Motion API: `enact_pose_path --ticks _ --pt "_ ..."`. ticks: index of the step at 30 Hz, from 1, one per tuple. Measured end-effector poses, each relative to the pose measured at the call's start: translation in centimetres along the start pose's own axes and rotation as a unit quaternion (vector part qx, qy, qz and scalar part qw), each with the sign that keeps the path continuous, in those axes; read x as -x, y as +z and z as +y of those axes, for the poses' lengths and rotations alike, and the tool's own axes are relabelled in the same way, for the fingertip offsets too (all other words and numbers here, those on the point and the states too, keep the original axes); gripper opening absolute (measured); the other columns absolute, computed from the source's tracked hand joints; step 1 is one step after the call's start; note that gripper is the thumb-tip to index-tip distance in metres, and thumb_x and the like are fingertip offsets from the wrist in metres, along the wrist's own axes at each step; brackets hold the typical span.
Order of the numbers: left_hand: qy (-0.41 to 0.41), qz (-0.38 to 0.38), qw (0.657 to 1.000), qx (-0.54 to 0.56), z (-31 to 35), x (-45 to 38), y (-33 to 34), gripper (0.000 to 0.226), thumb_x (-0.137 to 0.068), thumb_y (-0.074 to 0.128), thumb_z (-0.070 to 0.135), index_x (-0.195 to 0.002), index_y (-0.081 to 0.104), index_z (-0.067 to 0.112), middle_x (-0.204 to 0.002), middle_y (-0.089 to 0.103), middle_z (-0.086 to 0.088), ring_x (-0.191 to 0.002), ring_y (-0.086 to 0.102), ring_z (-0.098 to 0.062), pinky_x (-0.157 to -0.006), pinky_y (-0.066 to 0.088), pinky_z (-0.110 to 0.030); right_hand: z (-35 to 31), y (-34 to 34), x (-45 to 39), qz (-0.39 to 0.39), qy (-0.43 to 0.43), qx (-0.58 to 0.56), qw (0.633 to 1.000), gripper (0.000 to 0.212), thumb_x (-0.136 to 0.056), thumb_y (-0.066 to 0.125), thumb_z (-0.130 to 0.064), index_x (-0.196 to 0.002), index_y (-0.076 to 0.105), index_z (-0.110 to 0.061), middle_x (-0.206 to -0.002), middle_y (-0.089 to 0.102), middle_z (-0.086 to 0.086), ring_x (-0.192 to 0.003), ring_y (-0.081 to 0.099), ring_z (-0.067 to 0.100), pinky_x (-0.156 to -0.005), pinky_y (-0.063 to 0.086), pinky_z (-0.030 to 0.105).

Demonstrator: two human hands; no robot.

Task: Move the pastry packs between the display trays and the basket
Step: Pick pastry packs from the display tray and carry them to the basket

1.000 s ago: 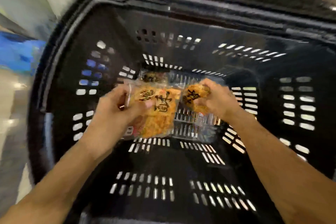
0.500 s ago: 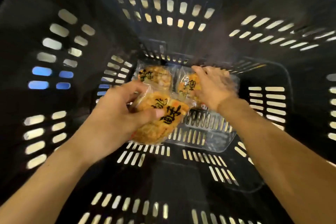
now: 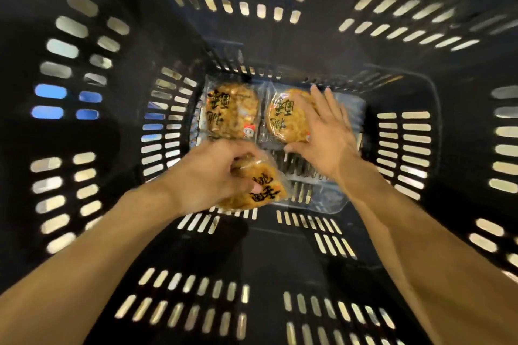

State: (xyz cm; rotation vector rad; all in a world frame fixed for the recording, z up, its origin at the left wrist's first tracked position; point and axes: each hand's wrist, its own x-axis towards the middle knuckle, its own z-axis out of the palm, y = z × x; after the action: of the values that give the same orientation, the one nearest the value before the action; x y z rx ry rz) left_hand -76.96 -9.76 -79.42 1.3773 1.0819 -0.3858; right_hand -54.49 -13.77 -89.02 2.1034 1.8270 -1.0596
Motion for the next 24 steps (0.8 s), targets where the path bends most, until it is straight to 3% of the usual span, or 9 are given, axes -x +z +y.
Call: enact_pose_path --ticks 3,7,9,11,14,20,24 --pt "0.026 -0.074 0.990 -0.116 1.1 -3.6 2.1 0.042 -0.087 0.077 0.029 -0.122 0.060 0.046 -0.109 0.070 0.015 -0.101 0.067 -0.007 -0.094 0.056 -0.039 1.1 -1.6 2.9 0.049 0.046 -0.064 0.996 0.087 -0.089 0.067 -0.054 -0.159 0.024 -0.025 -0.168 0.014 0.010 -0.155 0.010 0.028 -0.125 0.014 0.050" --pt "0.053 -0.112 0.955 -0.270 2.6 -8.9 5.7 0.045 -0.091 0.073 0.031 -0.133 0.058 0.037 -0.104 0.064 0.012 -0.096 0.063 -0.013 -0.095 0.049 -0.033 2.2 -3.4 7.6 0.098 0.113 -0.149 0.977 0.074 -0.089 0.065 -0.057 -0.151 0.041 -0.023 -0.154 0.044 0.009 -0.144 0.035 0.032 -0.119 0.029 0.051" --pt "0.051 -0.088 0.925 -0.366 2.3 -11.0 7.2 0.041 -0.094 0.068 0.033 -0.133 0.057 0.028 -0.115 0.065 0.001 -0.102 0.061 -0.020 -0.095 0.048 -0.036 2.8 -3.8 9.3 0.087 0.134 -0.145 0.976 0.068 -0.092 0.063 -0.055 -0.149 0.043 -0.022 -0.150 0.047 0.008 -0.141 0.037 0.030 -0.118 0.030 0.047" --pt "0.057 -0.030 0.875 -0.479 1.6 -12.1 8.4 0.044 -0.096 0.064 0.034 -0.137 0.052 0.022 -0.129 0.059 -0.006 -0.118 0.055 -0.026 -0.105 0.040 -0.042 3.1 -3.5 10.1 0.063 0.144 -0.143 0.977 0.063 -0.095 0.060 -0.050 -0.149 0.043 -0.023 -0.152 0.044 0.007 -0.143 0.032 0.028 -0.120 0.026 0.044" --pt "0.054 0.006 0.836 -0.546 0.6 -11.6 9.6 0.050 -0.100 0.057 0.033 -0.145 0.040 0.018 -0.144 0.047 -0.007 -0.137 0.036 -0.028 -0.115 0.026 -0.046 3.1 -2.8 10.4 0.050 0.150 -0.153 0.975 0.061 -0.097 0.058 -0.050 -0.151 0.040 -0.028 -0.157 0.037 0.002 -0.147 0.027 0.028 -0.119 0.026 0.043" --pt "0.034 0.010 0.836 -0.547 -1.3 -9.5 9.5 0.077 -0.096 0.065 0.020 -0.157 0.019 0.013 -0.156 0.029 -0.012 -0.148 0.021 -0.033 -0.121 0.019 -0.047 2.4 -3.7 10.8 0.043 0.130 -0.107 0.985 0.062 -0.098 0.055 -0.051 -0.153 0.035 -0.030 -0.163 0.028 0.001 -0.150 0.019 0.026 -0.122 0.021 0.043" --pt "0.028 0.057 0.855 -0.515 0.1 -7.0 9.3 0.058 -0.101 0.055 0.025 -0.152 0.029 0.013 -0.152 0.035 -0.012 -0.144 0.028 -0.031 -0.120 0.022 -0.048 2.1 -5.4 12.3 0.027 0.073 -0.027 0.997 0.067 -0.098 0.050 -0.058 -0.156 0.032 -0.030 -0.167 0.018 0.006 -0.153 0.015 0.027 -0.122 0.018 0.045"
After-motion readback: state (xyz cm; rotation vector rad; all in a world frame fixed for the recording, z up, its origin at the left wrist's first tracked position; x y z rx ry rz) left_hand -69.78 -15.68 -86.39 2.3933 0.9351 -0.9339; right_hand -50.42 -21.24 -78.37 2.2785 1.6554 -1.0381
